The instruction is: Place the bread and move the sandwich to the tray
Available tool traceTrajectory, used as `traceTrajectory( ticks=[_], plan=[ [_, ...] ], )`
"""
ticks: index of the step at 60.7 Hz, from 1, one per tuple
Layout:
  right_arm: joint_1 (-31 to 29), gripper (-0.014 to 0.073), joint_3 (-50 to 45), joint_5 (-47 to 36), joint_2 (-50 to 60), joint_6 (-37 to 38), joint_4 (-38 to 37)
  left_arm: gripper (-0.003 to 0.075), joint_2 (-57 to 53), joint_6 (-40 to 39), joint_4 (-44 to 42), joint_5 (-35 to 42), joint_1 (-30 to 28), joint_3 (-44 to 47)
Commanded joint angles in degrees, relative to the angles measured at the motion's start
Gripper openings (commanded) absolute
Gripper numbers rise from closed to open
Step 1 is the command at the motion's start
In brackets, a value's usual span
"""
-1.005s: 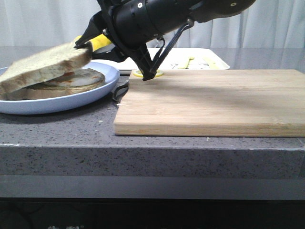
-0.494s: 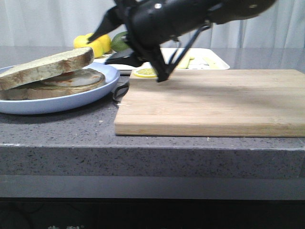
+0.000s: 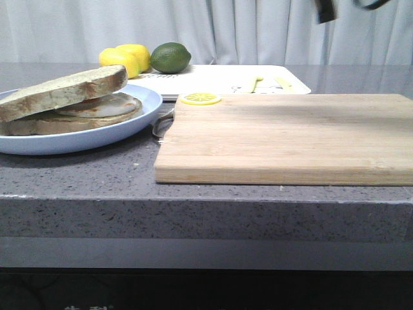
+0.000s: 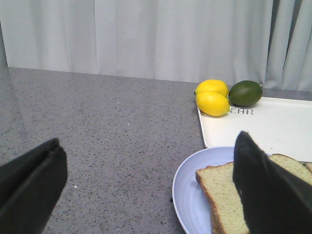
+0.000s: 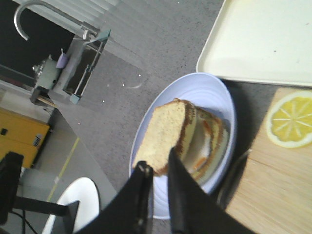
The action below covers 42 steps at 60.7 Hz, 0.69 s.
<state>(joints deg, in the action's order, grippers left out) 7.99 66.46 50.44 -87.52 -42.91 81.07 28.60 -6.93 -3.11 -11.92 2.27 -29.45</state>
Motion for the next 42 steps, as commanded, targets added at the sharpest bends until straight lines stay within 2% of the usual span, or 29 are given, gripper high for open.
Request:
traceTrajectory(
  ticks=[1,3,10,14,21,26,31,36,42],
  plan=[
    [-4.6,-0.0056,1.6,6.8,4.1,-1.0,-3.2,0.0671,0.4,-0.2,0.0,4.8,-0.1,-2.3],
    [-6.6,-0.0077,1.8,8.6,4.4,-1.0,-4.3,0.0671,0.4,-0.2,0.0,4.8,-0.1,-2.3],
    [-13.3,-0.0061,4.1,18.2,5.1,-1.0,-9.0,0.0671,0.4,-0.2,0.0,4.8,-0.1,-2.3],
    [-15.6,-0.0060,5.6,19.3,5.9,0.0,-15.4,0.0671,0.4,-0.2,0.0,4.8,-0.1,-2.3],
    [-15.1,-0.0060,7.0,11.9,9.6,9.9,-32.2,0.0671,0.4,-0.2,0.0,4.8,-0.1,-2.3],
    [-12.9,-0.0060,7.0,6.2,13.3,18.2,-46.9,0.0671,0.4,-0.2,0.0,4.8,-0.1,-2.3],
    [-10.5,-0.0060,6.9,3.5,16.3,26.7,-58.0,0.0671,0.4,-0.2,0.0,4.8,-0.1,-2.3],
    [-8.7,-0.0060,6.3,1.6,19.6,31.9,-65.5,0.0671,0.4,-0.2,0.0,4.8,-0.1,-2.3],
    [-8.3,-0.0060,2.9,-3.4,24.3,33.9,-68.2,0.0671,0.4,-0.2,0.0,4.8,-0.1,-2.3]
  ],
)
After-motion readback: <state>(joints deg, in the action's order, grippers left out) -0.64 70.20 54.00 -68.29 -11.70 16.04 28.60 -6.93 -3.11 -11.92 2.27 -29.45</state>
